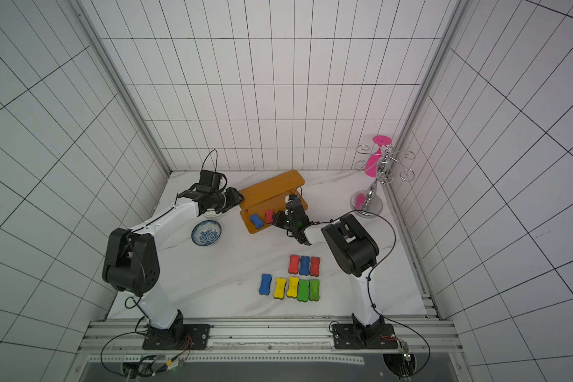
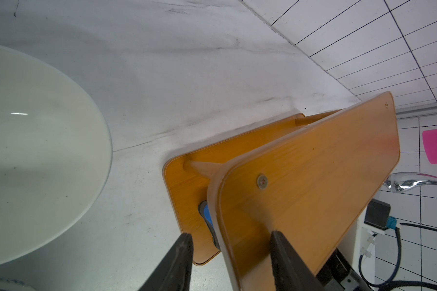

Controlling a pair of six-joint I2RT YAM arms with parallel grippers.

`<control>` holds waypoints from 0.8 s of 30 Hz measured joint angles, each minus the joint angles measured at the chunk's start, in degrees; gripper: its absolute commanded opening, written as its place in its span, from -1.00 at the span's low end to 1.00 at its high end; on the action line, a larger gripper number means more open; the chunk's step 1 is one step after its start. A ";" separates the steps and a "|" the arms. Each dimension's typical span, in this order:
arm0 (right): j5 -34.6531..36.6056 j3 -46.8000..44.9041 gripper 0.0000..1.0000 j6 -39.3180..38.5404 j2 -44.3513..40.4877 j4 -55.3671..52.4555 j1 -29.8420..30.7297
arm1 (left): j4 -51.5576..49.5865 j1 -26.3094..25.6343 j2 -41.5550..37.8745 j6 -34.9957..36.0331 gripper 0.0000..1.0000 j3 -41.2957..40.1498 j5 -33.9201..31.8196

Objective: Remove the whiteboard erasers from the shelf
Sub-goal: Pick up the whiteboard eraser from the shelf, then place the whiteboard eraser at the center of the board.

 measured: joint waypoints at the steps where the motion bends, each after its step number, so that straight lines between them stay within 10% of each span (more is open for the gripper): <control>1: 0.39 -0.79 -1.00 0.85 -1.11 0.09 0.00 | 0.02 0.00 0.00 0.00 0.05 0.00 -0.07; 24: 33.62 -25.79 -1.00 20.17 -28.09 -12.22 23.89 | -1.36 -4.83 -9.55 0.00 0.22 -3.74 -2.03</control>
